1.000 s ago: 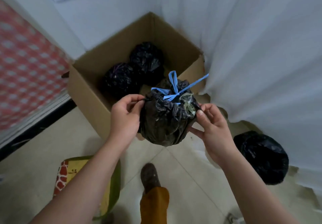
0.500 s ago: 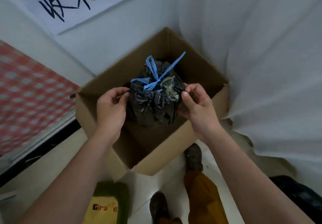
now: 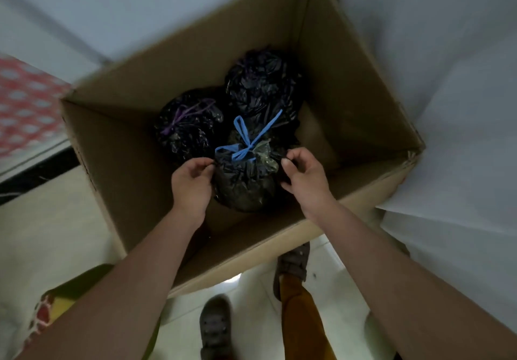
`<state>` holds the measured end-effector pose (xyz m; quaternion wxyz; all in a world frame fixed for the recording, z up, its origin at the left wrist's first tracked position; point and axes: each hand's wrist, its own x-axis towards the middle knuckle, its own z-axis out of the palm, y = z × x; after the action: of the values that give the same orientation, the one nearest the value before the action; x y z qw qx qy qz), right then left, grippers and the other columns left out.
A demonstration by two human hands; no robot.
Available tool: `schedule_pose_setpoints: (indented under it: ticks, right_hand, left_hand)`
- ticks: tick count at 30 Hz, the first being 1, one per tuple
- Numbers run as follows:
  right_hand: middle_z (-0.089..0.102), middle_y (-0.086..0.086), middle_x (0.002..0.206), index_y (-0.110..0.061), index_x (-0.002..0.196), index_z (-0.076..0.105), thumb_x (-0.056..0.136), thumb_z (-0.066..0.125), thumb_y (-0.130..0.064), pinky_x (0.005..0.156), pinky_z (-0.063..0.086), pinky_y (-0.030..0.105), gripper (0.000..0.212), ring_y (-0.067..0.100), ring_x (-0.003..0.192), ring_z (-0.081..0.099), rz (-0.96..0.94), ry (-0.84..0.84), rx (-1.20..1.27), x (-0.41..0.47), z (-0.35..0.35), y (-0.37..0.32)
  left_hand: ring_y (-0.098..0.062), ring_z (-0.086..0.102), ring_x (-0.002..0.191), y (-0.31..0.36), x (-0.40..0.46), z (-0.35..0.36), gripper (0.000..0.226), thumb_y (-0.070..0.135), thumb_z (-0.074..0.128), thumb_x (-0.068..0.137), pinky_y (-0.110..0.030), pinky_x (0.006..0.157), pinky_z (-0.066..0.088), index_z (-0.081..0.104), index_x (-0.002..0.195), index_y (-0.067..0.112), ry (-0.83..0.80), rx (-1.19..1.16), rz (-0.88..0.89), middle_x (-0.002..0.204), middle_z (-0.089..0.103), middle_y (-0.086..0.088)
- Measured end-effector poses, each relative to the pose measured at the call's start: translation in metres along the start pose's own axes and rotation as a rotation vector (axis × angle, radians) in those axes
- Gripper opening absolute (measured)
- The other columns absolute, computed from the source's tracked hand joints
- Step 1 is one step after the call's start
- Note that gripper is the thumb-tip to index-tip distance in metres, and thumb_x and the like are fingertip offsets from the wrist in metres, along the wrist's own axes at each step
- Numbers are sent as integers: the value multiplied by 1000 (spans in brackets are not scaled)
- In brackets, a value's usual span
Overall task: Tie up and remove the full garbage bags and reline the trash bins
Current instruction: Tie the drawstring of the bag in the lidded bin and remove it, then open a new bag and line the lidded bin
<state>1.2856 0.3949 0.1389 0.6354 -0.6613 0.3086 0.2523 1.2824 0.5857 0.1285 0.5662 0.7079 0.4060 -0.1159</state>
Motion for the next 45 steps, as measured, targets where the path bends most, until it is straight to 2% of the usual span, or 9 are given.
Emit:
schedule_pose_setpoints:
  ticks: [3,6,10,14,17,23,34,39,45]
  right_hand:
    - [53,-8,87,-28,76,51,99,53,-18,88,48,64,25,16,80,50,61,23,-33,22,0,15]
    - [56,-11,110,-28,77,53,98,54,-17,99,48,54,24,19,109,52,79,32,-53,38,1,23]
    - [47,-4,137,-35,96,58,96,59,-16,99,43,36,19,21,129,44,16,-13,-151,40,1,22]
    - [16,-2,158,-47,144,26,86,72,-24,116,25,47,78,25,144,15,-157,-55,-597,26,-4,17]
    - [-3,-1,162,-51,148,8,82,75,-35,119,9,54,95,27,148,-3,-225,-6,-859,6,-4,17]
    - [-5,4,161,-46,149,-1,90,62,-29,119,2,58,88,29,148,-7,-342,151,-1108,-52,-13,41]
    - [11,11,158,-37,150,9,92,54,-20,119,8,58,76,32,145,7,-191,507,-922,-219,-41,142]
    - [9,10,159,-38,151,7,93,53,-20,120,7,55,75,30,145,6,-29,608,-751,-322,-53,212]
    - [11,11,158,-34,152,11,93,54,-20,119,13,52,74,29,145,10,155,690,-668,-417,-77,304]
  left_hand:
    - [-16,63,86,-12,15,9,23,5,56,95,-25,74,55,65,83,22,6,53,-14,87,63,1]
    - [-6,59,74,-16,25,15,26,7,57,95,-12,59,48,65,78,26,13,153,18,81,62,6]
    - [-11,58,87,-14,35,11,13,11,55,97,-22,76,46,64,95,19,57,415,122,102,62,-1]
    - [-30,40,129,-9,27,1,53,26,59,94,-39,106,38,38,141,13,-40,863,312,144,33,-12]
    - [-34,11,144,-3,9,-1,75,37,59,91,-51,119,12,18,151,16,-57,1115,463,154,15,-14]
    - [-34,6,146,1,-40,-7,78,38,55,92,-56,118,7,12,154,18,-127,1303,705,157,12,-13]
    - [-35,12,144,-62,-192,-32,83,27,63,86,-53,117,4,13,152,19,-343,1414,1073,155,15,-14]
    - [-35,17,142,-115,-268,-63,79,31,57,90,-54,118,17,11,153,19,-488,1537,1093,154,13,-14]
    - [-34,14,142,-186,-349,-57,74,24,52,92,-51,119,12,11,153,18,-688,1562,1200,154,8,-12]
